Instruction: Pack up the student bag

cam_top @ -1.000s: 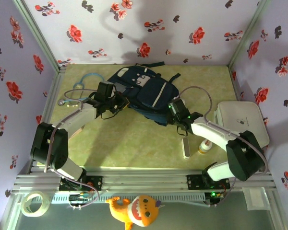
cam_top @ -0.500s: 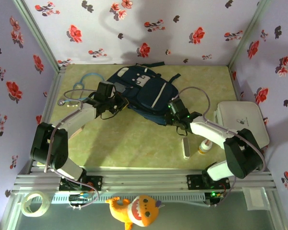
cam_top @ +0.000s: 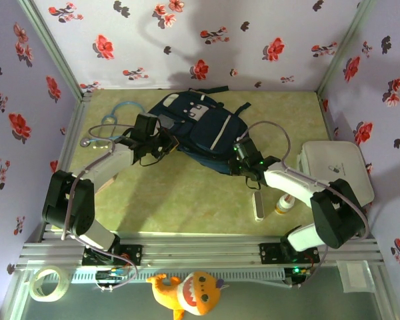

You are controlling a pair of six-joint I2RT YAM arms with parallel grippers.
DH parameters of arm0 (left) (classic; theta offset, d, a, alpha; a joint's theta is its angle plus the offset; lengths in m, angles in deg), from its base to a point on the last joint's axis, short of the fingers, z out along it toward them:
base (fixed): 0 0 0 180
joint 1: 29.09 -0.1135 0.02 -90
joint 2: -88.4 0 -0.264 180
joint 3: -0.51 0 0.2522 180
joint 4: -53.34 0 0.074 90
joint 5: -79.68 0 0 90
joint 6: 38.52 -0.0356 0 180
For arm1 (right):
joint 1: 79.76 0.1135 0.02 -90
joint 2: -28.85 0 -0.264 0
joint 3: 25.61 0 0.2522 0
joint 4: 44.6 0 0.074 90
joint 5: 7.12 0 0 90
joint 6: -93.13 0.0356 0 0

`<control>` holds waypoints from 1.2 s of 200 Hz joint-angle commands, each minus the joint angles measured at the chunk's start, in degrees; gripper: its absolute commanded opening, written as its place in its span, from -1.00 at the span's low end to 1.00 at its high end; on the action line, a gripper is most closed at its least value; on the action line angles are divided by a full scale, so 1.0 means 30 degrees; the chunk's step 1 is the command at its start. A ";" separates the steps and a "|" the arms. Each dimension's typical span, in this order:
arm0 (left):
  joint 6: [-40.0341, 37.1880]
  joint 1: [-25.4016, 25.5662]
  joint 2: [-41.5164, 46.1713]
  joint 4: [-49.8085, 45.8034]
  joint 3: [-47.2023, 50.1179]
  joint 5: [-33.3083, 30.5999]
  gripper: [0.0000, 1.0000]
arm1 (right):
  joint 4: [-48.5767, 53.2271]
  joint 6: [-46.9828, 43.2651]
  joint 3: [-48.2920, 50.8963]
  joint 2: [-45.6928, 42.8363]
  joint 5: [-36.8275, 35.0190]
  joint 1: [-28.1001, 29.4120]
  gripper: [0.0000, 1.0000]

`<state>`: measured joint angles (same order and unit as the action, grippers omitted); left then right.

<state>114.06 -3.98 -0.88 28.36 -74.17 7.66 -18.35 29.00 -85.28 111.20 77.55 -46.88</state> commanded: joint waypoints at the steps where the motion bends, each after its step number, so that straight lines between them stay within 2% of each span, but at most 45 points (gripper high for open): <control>1: -0.0556 -0.0254 0.1037 0.0987 -0.0726 0.0160 -1.00 | 0.0710 -0.0354 -0.0369 0.0446 -0.0341 -0.0093 -0.66; 23: -0.0599 -0.0287 0.1030 0.0987 -0.0714 0.0154 -1.00 | 0.1025 -0.0189 -0.0586 0.0510 -0.1068 -0.0091 -0.78; 42: -0.0777 -0.0410 0.0978 0.0940 -0.0639 0.0130 -1.00 | 0.2402 0.0780 -0.1180 0.0502 -0.3333 -0.0121 -0.93; 66: -0.1322 -0.0584 0.0317 0.0758 -0.0551 0.0156 -1.00 | 0.3922 0.1844 -0.1750 0.0177 -0.5981 -0.0121 -0.96; 99: -0.1796 -0.0743 -0.1107 0.1083 -0.0629 0.0526 -1.00 | 0.6264 0.3327 -0.2751 0.0411 -0.7124 -0.0268 -1.00; 125: -0.2904 -0.0738 -0.2691 0.1076 -0.1912 0.0879 -1.00 | 0.6469 0.3416 -0.3149 0.0736 -0.4762 -0.0133 -1.00; 161: -0.5220 -0.1016 -0.5644 -0.0695 -0.5201 0.0182 -1.00 | 0.3142 0.2911 -0.2054 -0.0168 0.1127 0.0797 -1.00; 179: -0.5585 -0.1428 -0.6802 -0.1253 -0.6261 -0.0097 -0.86 | 0.1768 0.2676 -0.1865 -0.0170 0.3054 0.1776 -1.00; 196: -0.5457 -0.1825 -0.7142 -0.1743 -0.6541 -0.1027 -0.74 | 0.1194 0.2771 -0.2263 0.0405 0.3697 0.2765 -1.00; 223: -0.5103 -0.2265 -0.6173 -0.2393 -0.5638 -0.2948 -0.48 | -0.0580 0.3845 -0.2825 0.1859 0.4581 0.3387 -1.00; 240: -0.4704 -0.2455 -0.5020 -0.2098 -0.4290 -0.3266 -0.33 | -0.1730 0.4149 -0.3522 0.2901 0.5320 0.3619 -1.00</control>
<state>99.61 -10.67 -21.25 23.40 -91.02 2.06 -16.45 38.66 -92.29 116.31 87.91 -36.87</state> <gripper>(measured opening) 0.292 0.051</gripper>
